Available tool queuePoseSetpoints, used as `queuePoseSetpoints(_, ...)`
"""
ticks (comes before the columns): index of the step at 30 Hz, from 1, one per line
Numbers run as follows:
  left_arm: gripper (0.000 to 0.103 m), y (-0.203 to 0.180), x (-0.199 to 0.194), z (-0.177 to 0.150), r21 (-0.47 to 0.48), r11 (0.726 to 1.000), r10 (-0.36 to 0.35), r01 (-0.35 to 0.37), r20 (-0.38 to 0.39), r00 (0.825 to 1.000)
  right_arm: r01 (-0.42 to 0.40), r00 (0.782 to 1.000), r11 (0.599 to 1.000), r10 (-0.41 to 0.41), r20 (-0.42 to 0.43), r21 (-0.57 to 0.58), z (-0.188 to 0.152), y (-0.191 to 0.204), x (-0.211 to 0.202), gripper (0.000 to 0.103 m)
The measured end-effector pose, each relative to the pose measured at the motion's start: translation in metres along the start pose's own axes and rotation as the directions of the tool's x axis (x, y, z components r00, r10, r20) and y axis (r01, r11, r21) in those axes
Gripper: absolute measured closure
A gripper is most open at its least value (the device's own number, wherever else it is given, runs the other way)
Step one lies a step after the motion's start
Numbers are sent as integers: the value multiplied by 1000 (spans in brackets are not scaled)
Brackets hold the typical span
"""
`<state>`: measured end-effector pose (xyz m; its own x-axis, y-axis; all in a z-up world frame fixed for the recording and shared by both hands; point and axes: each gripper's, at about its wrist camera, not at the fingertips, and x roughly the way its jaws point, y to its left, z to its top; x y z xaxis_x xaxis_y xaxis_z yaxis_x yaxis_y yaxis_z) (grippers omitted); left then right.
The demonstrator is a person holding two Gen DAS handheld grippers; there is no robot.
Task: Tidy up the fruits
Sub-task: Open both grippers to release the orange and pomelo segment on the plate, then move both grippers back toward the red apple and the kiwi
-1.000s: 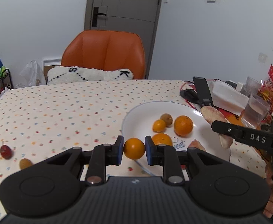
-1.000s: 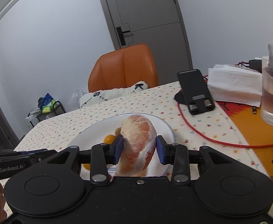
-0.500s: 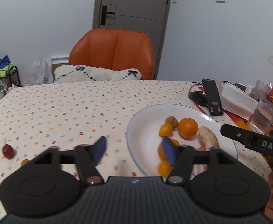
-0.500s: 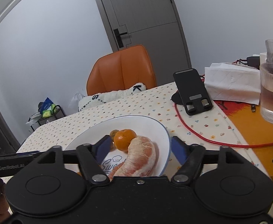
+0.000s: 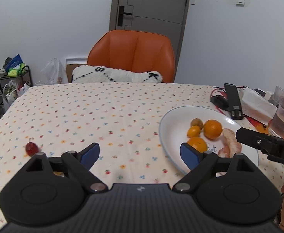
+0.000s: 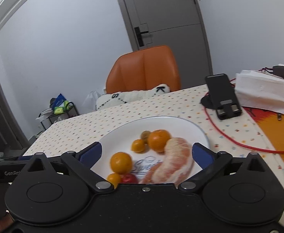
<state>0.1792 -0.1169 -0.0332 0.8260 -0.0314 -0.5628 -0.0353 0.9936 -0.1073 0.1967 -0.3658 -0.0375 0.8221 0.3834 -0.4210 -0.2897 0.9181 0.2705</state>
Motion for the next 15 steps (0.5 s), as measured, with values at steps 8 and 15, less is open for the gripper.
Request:
queuePoseSetpoints(8, 13, 21, -13, -2, -30, 999, 39, -38, 9, 999, -39, 999, 999, 39, -22, -3, -2, 18, 4, 0)
queuePoseSetpoints(15, 13, 39, -24, -4, -51, 996, 68, -67, 19, 997, -67, 997, 998, 66, -50, -10, -7, 32, 8, 0)
